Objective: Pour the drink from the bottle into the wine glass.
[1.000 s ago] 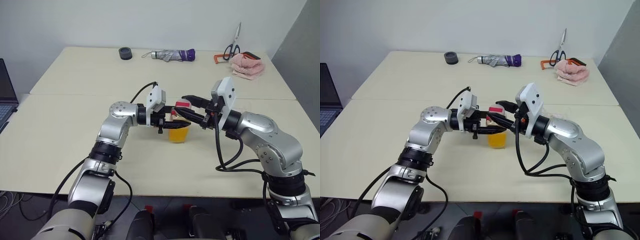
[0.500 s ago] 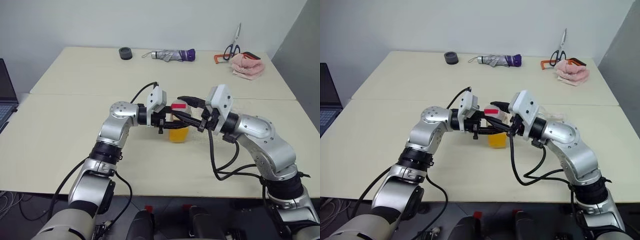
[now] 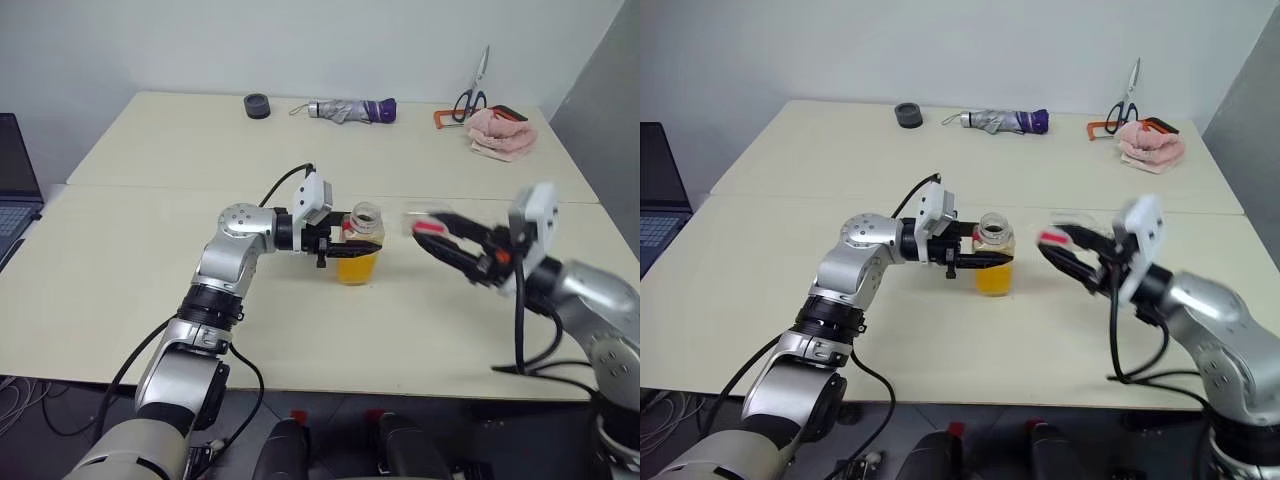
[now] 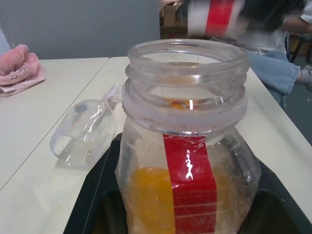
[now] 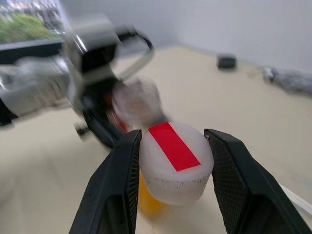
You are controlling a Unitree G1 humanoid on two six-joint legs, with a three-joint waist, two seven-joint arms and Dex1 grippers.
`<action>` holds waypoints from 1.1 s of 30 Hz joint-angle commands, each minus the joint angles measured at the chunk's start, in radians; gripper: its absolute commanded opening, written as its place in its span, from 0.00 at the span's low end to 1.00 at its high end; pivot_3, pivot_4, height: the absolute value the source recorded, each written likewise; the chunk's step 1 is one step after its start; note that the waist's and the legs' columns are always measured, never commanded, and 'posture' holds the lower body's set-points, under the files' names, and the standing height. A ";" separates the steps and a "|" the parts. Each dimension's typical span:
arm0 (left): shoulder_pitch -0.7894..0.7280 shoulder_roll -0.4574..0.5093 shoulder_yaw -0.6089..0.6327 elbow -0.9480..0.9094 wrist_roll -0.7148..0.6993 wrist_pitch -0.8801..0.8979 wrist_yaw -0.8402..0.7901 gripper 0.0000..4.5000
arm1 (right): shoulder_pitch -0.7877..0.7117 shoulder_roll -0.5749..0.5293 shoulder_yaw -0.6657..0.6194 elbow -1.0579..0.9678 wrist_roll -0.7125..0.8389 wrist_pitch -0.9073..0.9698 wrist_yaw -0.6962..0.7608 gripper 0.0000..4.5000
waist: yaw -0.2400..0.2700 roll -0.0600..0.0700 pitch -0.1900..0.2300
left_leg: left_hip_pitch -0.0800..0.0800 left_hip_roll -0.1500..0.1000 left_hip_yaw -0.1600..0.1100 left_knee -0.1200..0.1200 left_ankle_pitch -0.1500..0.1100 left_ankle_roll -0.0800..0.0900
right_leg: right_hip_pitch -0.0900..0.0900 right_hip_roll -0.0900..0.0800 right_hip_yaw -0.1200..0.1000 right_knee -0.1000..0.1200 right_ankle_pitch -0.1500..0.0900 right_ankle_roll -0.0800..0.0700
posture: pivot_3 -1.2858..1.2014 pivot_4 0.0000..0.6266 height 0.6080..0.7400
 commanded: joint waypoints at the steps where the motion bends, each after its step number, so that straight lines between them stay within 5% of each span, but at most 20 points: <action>1: -0.012 -0.002 0.021 -0.045 -0.028 -0.004 0.006 0.42 | 0.065 0.006 -0.028 0.040 -0.092 -0.104 -0.022 0.39 | -0.003 0.000 0.000 | 0.000 0.000 0.001 0.000 0.000 0.000 | 0.000 0.000 0.001 0.000 0.000 0.000 | 0.52 0.24 1.00; 5: -0.007 -0.002 0.023 -0.048 -0.028 -0.001 0.009 0.42 | 0.135 0.065 -0.011 0.284 -0.283 -0.270 -0.127 0.39 | -0.009 0.000 0.000 | 0.003 0.001 0.002 0.000 0.000 0.000 | 0.000 0.002 0.004 0.003 0.000 0.000 | 0.52 0.24 1.00; 13: 0.003 0.013 0.035 -0.051 -0.031 0.000 0.029 0.42 | 0.196 0.055 -0.030 0.375 -0.276 -0.265 -0.066 0.99 | -0.005 0.001 0.000 | 0.004 0.000 0.005 0.001 0.000 0.000 | -0.001 0.002 0.007 0.006 0.000 0.000 | 0.52 0.24 1.00; 20: 0.030 0.042 0.087 -0.068 -0.040 0.021 0.097 0.42 | 0.235 -0.070 -0.061 0.262 -0.274 -0.276 0.025 1.00 | -0.004 0.001 0.000 | 0.003 0.000 0.005 0.001 0.000 0.000 | -0.001 0.002 0.007 0.005 0.000 0.000 | 0.52 0.24 1.00; 25: 0.036 0.085 0.184 -0.030 -0.028 0.010 0.237 0.42 | 0.105 -0.149 -0.018 0.104 -0.164 -0.170 0.091 1.00 | -0.017 0.001 0.000 | 0.005 0.001 0.006 0.001 0.000 0.000 | -0.001 0.003 0.008 0.007 0.000 0.001 | 0.52 0.24 1.00; 33: 0.087 0.167 0.279 0.032 0.053 -0.035 0.488 0.42 | -0.290 0.028 0.281 0.055 -0.080 -0.022 0.074 1.00 | -0.022 0.000 0.000 | 0.005 0.002 0.003 0.001 0.000 0.000 | -0.001 0.003 0.006 0.007 0.000 0.000 | 0.52 0.24 1.00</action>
